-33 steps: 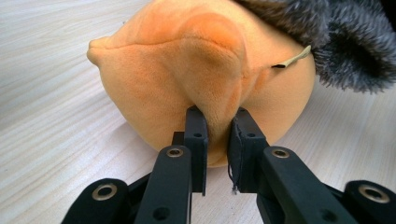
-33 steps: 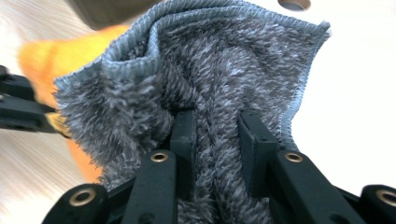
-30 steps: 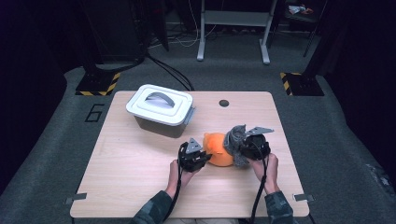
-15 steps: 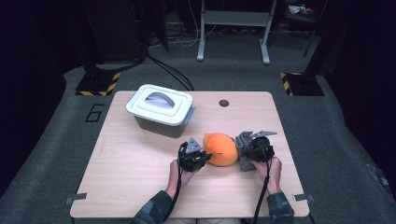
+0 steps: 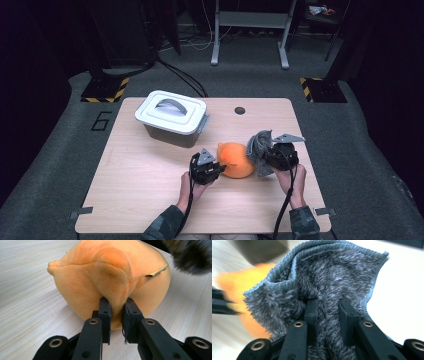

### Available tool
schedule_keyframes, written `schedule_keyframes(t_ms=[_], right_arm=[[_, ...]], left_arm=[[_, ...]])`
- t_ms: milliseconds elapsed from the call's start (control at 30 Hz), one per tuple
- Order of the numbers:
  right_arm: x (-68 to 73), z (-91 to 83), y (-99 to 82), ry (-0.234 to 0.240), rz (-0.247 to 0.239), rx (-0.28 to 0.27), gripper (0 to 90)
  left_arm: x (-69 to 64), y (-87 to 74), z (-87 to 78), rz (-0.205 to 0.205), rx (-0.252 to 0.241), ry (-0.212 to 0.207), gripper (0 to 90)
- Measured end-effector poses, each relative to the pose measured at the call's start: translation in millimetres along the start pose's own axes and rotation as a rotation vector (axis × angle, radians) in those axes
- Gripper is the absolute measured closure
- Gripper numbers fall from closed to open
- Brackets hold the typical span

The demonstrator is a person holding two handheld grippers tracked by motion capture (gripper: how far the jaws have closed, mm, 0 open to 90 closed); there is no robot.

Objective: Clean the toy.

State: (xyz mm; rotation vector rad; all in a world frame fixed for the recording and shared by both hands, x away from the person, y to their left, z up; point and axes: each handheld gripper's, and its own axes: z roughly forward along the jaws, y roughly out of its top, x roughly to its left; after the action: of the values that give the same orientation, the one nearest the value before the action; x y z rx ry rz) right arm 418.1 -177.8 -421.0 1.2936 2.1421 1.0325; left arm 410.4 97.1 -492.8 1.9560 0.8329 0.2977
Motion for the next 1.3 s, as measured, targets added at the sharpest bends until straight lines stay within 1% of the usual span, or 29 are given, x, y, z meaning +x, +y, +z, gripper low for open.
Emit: schedule_keyframes(t_ms=[100,133,167,200,233,300,333,367,400,433,467,500,533,567,600,667,733,800,833,900,967,1000,1067,1100,1133,1200,1233,1267,1300], right_arm=[[12.7,-1.6,7.4,0.048,-0.016,-0.011,71.3],[18.2,1.7,9.2,0.061,-0.041,0.000,71.3],[23.6,5.7,9.7,0.068,-0.050,0.019,71.2],[27.1,11.0,9.5,0.070,-0.071,0.039,71.3],[30.3,16.6,8.4,0.071,-0.080,0.057,71.3],[35.2,25.8,5.4,0.054,-0.073,0.075,71.4],[34.5,28.1,4.6,0.058,-0.079,0.067,71.5],[34.6,29.0,4.0,0.059,-0.063,0.070,71.5],[32.8,30.3,4.1,0.061,-0.067,0.064,71.5],[31.5,31.3,4.6,0.060,-0.062,0.063,71.5],[31.1,31.4,4.8,0.063,-0.058,0.068,71.5],[31.0,31.6,5.2,0.063,-0.055,0.073,71.5],[29.3,32.1,5.5,0.064,-0.071,0.073,71.5],[29.3,32.6,6.3,0.066,-0.058,0.076,71.5],[29.1,33.3,6.8,0.062,-0.057,0.076,71.5],[27.9,35.3,7.8,0.063,-0.056,0.080,71.5],[26.7,37.0,8.9,0.065,-0.052,0.084,71.5],[24.6,38.3,9.9,0.068,-0.049,0.085,71.4],[23.4,39.1,10.1,0.067,-0.050,0.081,71.4],[22.0,40.1,10.0,0.070,-0.045,0.083,71.4],[21.8,41.3,9.7,0.068,-0.031,0.086,71.4],[21.2,41.6,9.6,0.074,-0.039,0.088,71.4],[21.5,42.6,9.6,0.068,-0.043,0.085,71.4],[21.5,42.5,9.6,0.064,-0.043,0.084,71.4],[21.6,42.3,9.2,0.065,-0.031,0.086,71.3],[20.1,42.2,8.6,0.066,-0.032,0.081,71.3],[18.0,42.2,8.2,0.068,-0.054,0.073,71.3],[18.9,41.0,8.1,0.062,-0.040,0.074,71.3],[19.2,40.5,8.1,0.060,-0.042,0.071,71.2]], left_arm=[[0.0,-0.1,0.0,0.007,-0.002,0.003,78.3],[-0.1,-0.2,0.0,0.006,-0.003,0.004,78.1],[-0.2,-0.5,0.1,0.006,-0.005,0.005,77.9],[-0.4,-0.7,0.0,0.002,-0.005,0.004,77.8],[-0.2,-0.9,0.1,0.000,-0.003,0.004,77.4],[1.7,-1.0,0.0,0.006,0.005,0.003,75.9],[2.3,-1.4,0.3,-0.006,0.000,0.000,74.6],[3.2,-1.6,-0.1,-0.006,-0.003,-0.007,73.0],[4.5,-1.6,-0.6,0.007,-0.005,-0.003,70.8],[4.4,-2.0,-0.5,-0.003,-0.008,-0.009,68.2],[4.6,-2.2,-0.7,-0.002,-0.009,-0.010,65.1],[3.9,-3.0,-0.6,-0.011,-0.012,-0.005,61.9],[4.8,-4.0,-0.5,0.006,-0.014,0.002,58.3],[5.1,-4.8,-0.4,0.016,-0.007,0.006,55.1],[5.6,-6.3,0.9,0.026,0.000,0.025,51.0],[7.2,-8.3,2.8,0.026,0.002,0.035,44.1],[6.7,-8.3,4.9,0.047,0.002,0.058,38.6],[4.9,-7.7,6.7,0.088,0.007,0.082,35.5],[4.1,-7.4,7.7,0.103,0.005,0.080,33.4],[1.3,-7.5,10.2,0.140,0.013,0.075,33.2],[-1.7,-8.7,14.0,0.183,0.019,0.070,35.2],[-2.9,-9.2,15.6,0.196,0.020,0.076,36.5],[-3.1,-9.2,16.6,0.198,0.008,0.070,40.8],[-3.2,-9.9,17.1,0.194,-0.008,0.072,43.9],[-2.9,-10.0,17.2,0.195,-0.010,0.071,46.8],[-2.7,-10.2,17.0,0.191,-0.018,0.069,53.7],[-2.3,-9.8,16.7,0.196,-0.021,0.075,58.4],[-2.4,-9.8,16.9,0.190,-0.023,0.071,62.3],[-2.2,-9.4,16.8,0.192,-0.019,0.071,66.0]])
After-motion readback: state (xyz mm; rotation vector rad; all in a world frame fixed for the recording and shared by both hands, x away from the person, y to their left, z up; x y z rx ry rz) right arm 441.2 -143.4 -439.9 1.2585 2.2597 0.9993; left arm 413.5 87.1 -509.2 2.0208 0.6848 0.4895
